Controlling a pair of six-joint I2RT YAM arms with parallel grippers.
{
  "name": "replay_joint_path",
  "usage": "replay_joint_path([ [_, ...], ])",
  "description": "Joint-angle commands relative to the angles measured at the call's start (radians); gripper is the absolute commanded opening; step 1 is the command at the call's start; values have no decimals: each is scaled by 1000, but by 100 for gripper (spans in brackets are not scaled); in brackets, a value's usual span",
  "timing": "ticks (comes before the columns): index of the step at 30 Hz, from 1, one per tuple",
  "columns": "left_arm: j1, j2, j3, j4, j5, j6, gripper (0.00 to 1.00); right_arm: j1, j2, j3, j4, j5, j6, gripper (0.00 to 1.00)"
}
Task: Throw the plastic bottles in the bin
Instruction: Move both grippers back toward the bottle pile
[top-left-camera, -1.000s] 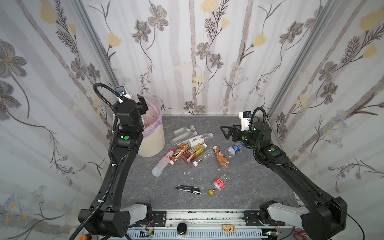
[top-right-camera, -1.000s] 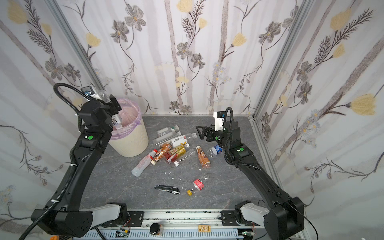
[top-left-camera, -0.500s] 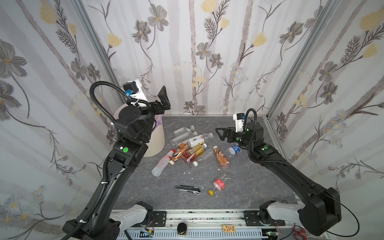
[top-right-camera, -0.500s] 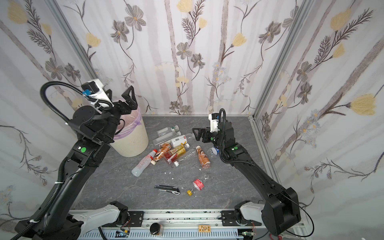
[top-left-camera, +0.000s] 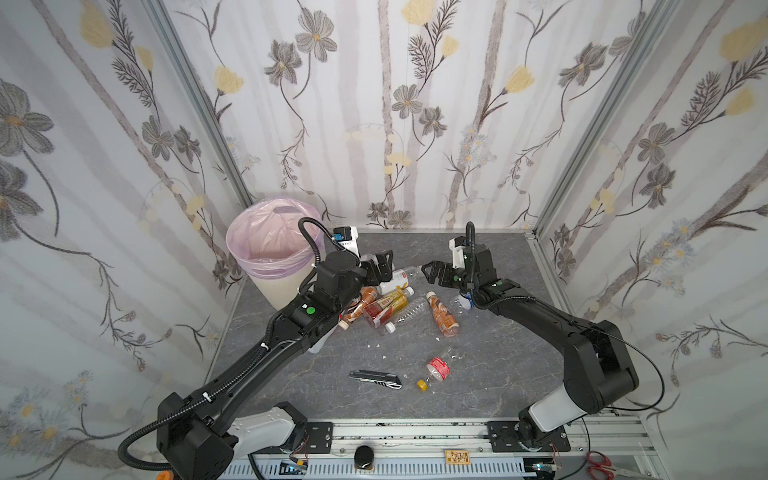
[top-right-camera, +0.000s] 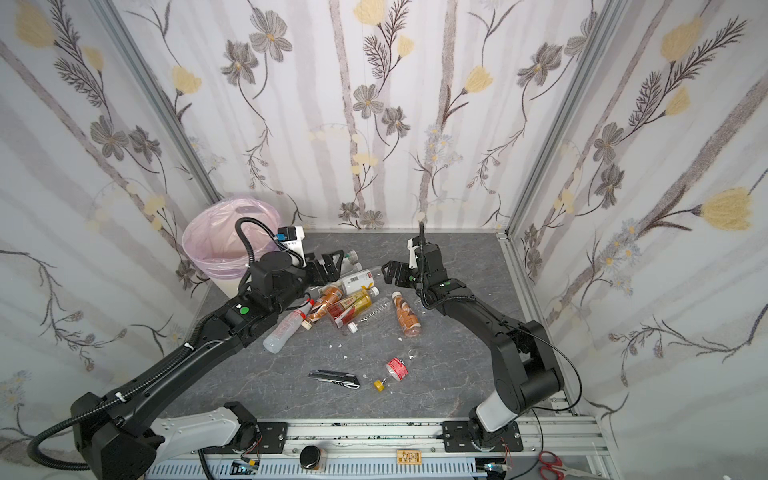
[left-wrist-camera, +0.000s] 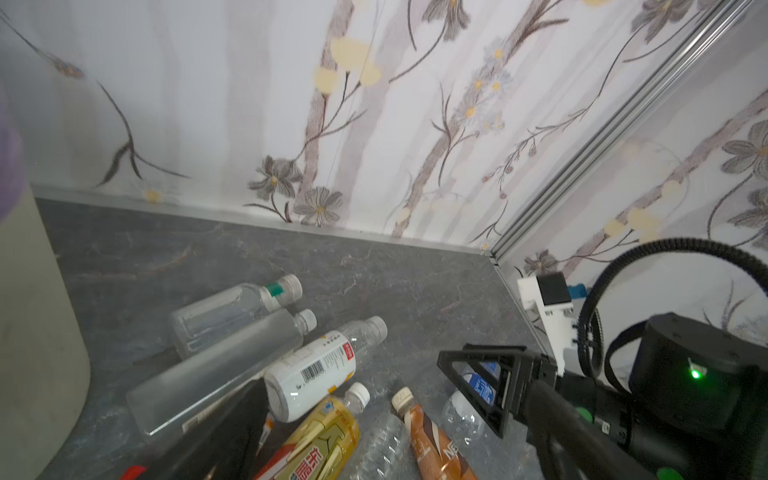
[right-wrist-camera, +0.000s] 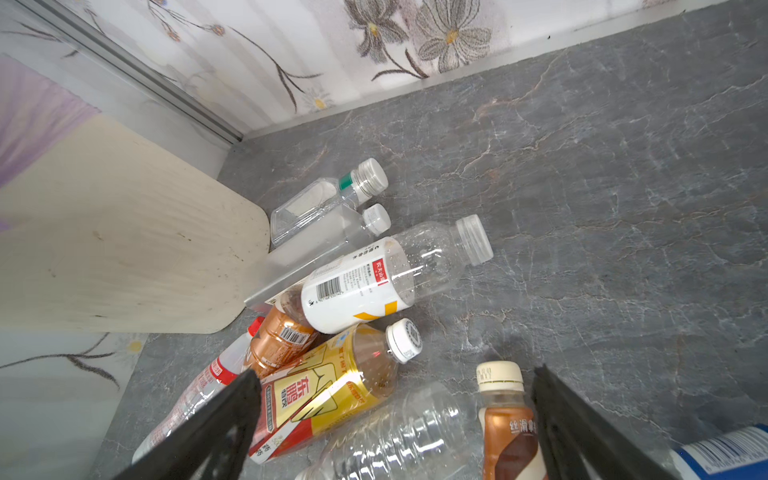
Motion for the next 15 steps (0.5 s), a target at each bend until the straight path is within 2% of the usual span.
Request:
replay_joint_path([
  [1, -14, 9, -84, 81, 29, -143, 100, -1, 70, 43, 61, -8, 70, 100],
  [4, -32, 40, -148, 112, 25, -191, 100, -1, 132, 55, 135, -55, 165, 100],
  [8, -35, 87, -158, 118, 6, -190, 100, 3, 202, 72, 196, -88, 267, 100],
  [15, -11, 284, -64, 127, 81, -167, 100, 5, 303, 148, 187, -81, 297, 100],
])
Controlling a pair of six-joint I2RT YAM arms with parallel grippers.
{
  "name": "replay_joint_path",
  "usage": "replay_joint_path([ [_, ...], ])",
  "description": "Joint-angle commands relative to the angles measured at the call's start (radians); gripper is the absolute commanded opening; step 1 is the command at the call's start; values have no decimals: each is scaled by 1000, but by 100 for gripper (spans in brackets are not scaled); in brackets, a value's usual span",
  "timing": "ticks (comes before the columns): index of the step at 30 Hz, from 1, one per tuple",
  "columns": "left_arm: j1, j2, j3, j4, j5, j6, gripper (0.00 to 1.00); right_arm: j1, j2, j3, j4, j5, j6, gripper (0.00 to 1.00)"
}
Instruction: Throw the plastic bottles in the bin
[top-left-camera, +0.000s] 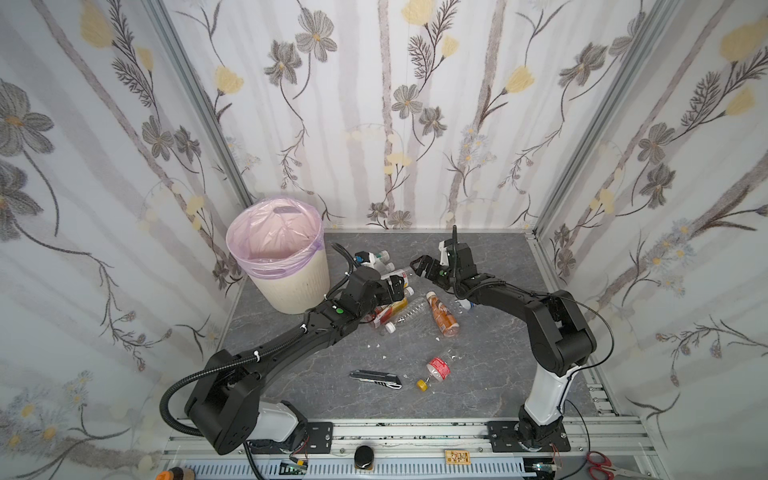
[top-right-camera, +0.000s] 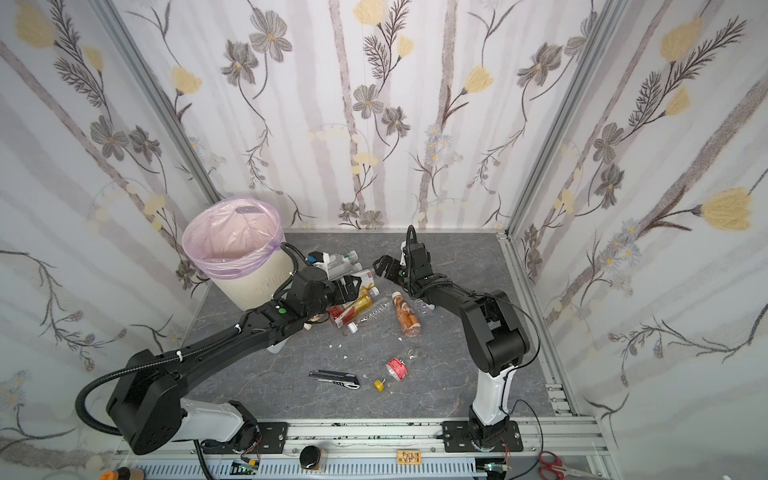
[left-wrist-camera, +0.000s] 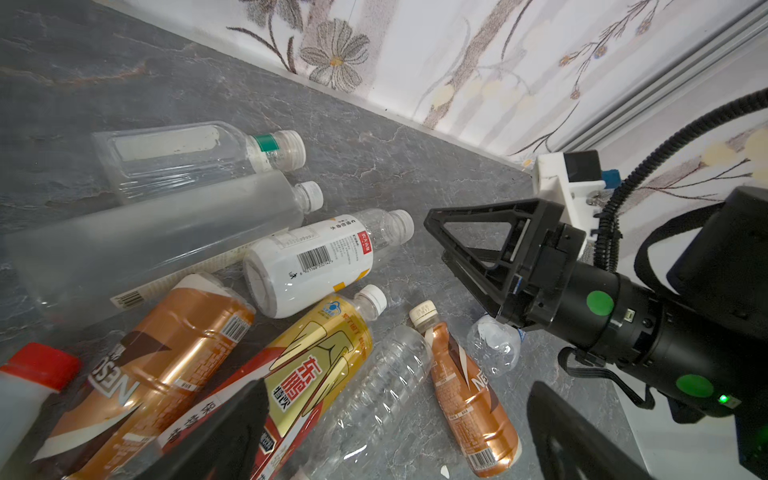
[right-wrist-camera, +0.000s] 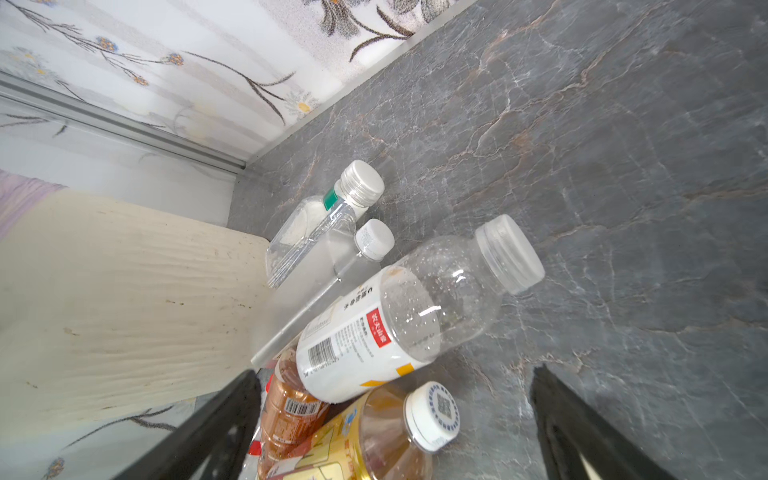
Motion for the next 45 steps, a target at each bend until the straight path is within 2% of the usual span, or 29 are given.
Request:
replay_joint_path([
  [1, 18, 81, 47, 51, 52, -16, 100, 2, 36, 33, 47, -17, 44, 100],
  [9, 31, 227, 164, 67, 112, -9, 100, 2, 110, 62, 81, -42, 126, 100],
  [12, 53, 292, 191, 74, 172, -32, 100, 2, 133, 74, 87, -53, 154, 100],
  [18, 89, 366, 227, 88, 202, -28, 100, 0, 158, 80, 89, -53, 178, 100],
  [33, 137, 523, 380, 93, 254, -60, 100, 1, 217, 95, 125, -75, 240, 98],
  [45, 153, 565, 416, 93, 269, -96, 100, 1, 235, 104, 129, -61, 265, 97],
])
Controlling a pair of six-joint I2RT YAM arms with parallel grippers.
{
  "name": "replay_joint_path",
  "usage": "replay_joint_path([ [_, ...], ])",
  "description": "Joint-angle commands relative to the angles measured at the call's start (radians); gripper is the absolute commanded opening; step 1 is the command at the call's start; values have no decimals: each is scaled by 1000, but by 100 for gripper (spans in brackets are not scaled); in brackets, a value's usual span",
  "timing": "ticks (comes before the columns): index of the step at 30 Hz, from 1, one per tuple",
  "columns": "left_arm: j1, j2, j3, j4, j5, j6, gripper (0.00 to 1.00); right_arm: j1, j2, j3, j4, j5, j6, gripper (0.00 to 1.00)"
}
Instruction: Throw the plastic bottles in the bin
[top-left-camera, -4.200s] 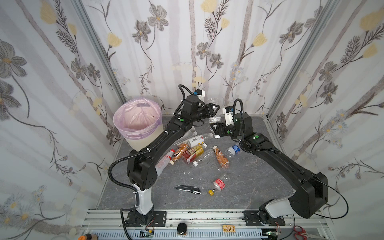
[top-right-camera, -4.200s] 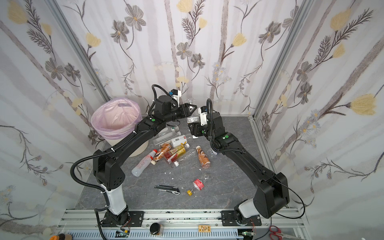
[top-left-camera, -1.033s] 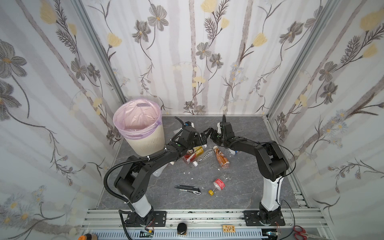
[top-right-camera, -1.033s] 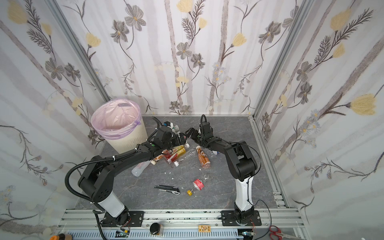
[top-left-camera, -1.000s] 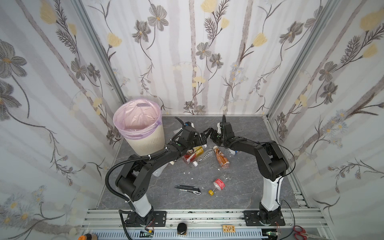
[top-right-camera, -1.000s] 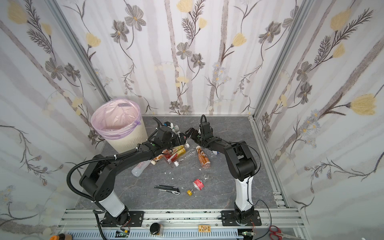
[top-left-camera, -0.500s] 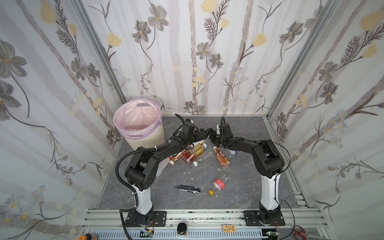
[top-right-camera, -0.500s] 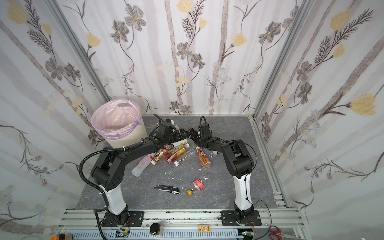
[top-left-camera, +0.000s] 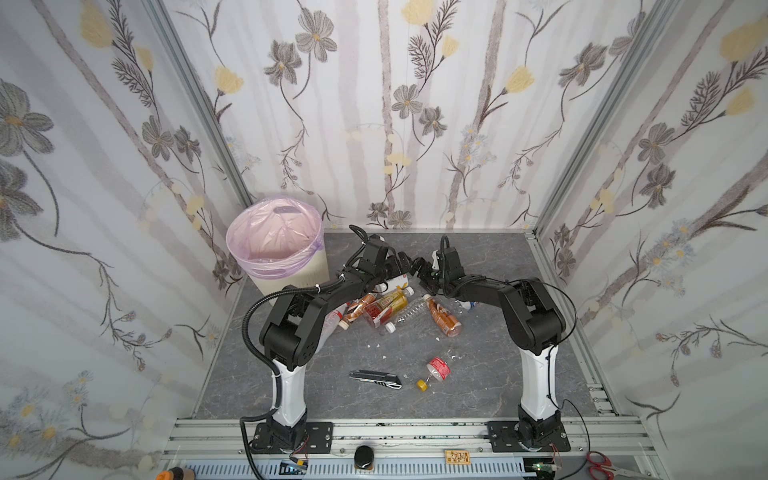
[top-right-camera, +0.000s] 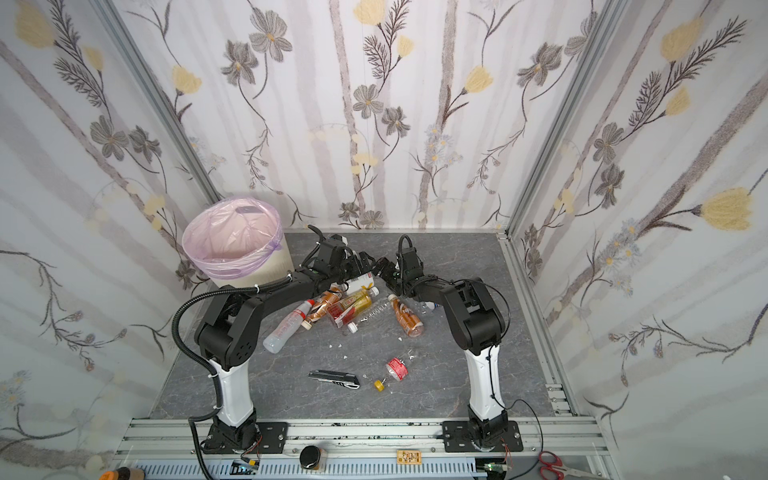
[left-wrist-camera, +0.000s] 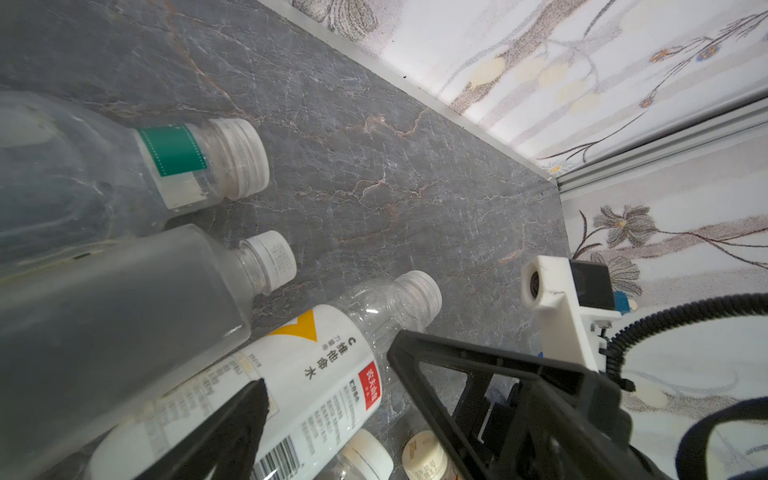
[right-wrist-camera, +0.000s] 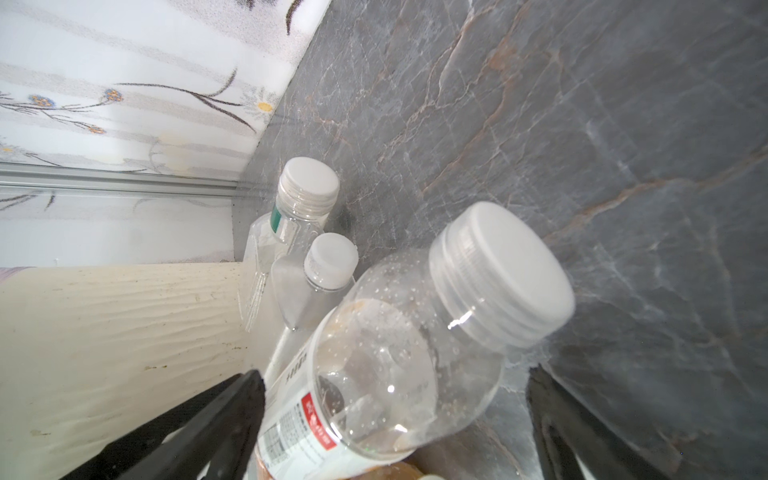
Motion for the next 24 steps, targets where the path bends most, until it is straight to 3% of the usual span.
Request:
replay_joint_path([
  [1, 0, 12, 14, 18, 12, -20, 100, 2, 13, 13, 39, 10, 24, 96],
  [24, 9, -6, -33, 47, 15, -47, 100, 10, 70, 56, 82, -2, 109, 90],
])
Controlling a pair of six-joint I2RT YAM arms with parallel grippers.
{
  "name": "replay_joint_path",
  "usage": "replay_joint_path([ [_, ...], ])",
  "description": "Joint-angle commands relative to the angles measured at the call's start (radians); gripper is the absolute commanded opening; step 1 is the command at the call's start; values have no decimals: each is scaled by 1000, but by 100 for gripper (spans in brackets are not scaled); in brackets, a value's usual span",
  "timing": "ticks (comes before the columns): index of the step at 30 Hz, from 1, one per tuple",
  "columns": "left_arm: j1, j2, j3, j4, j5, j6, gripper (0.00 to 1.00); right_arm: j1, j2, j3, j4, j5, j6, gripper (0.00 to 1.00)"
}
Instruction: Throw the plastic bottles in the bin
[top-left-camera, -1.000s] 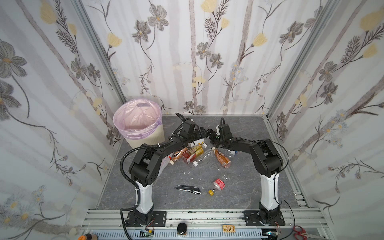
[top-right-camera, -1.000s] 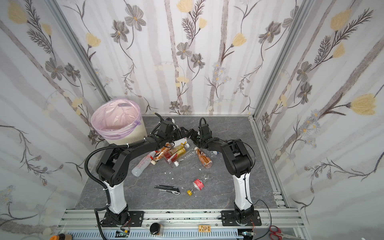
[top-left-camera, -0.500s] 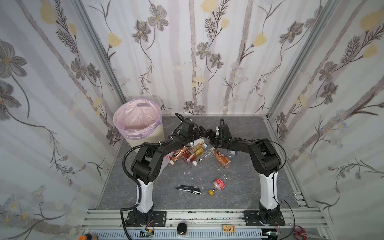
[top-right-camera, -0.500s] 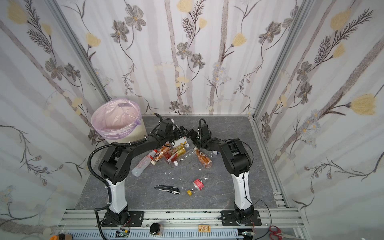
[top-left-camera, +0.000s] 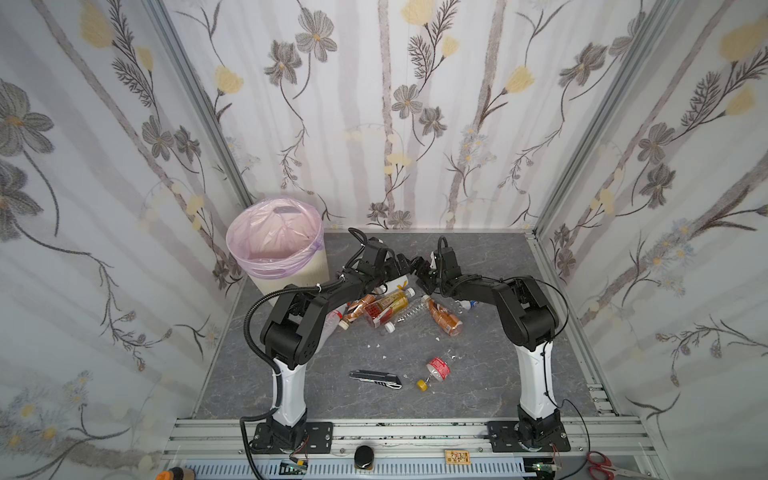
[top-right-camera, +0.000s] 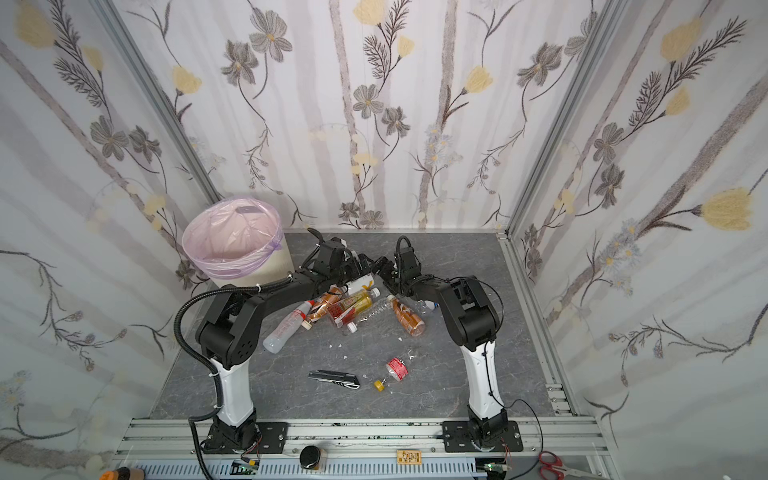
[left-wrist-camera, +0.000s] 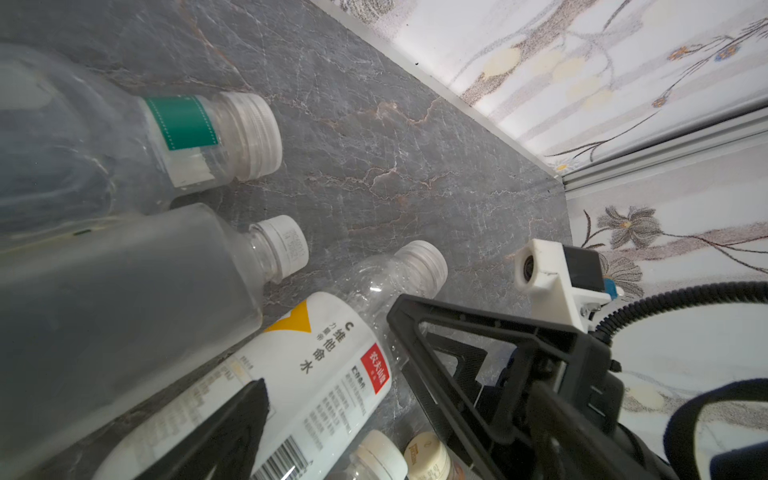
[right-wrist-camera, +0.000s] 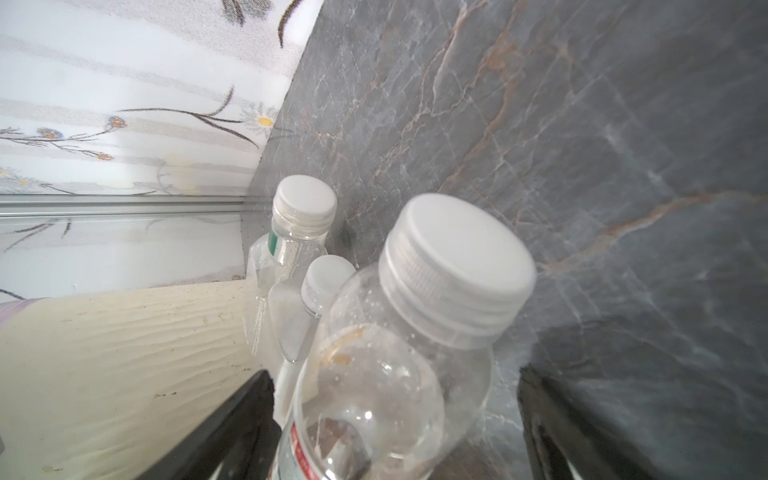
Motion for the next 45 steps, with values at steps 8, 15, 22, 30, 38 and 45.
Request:
replay_joint_path([
  [8, 7, -36, -60, 87, 18, -39, 100, 10, 27, 23, 57, -3, 52, 87],
  [15, 7, -39, -65, 89, 24, -36, 100, 13, 39, 32, 56, -1, 58, 81],
  [22, 8, -48, -65, 89, 30, -26, 100, 14, 36, 22, 66, 1, 60, 69],
  [30, 7, -92, -43, 85, 30, 12, 100, 5, 6, -10, 109, -3, 78, 63],
  [38, -7, -148, 11, 66, 45, 85, 100, -28, -94, -9, 98, 4, 32, 63],
  [45, -36, -218, 59, -36, -11, 217, 100, -45, -204, 35, -7, 28, -89, 62],
])
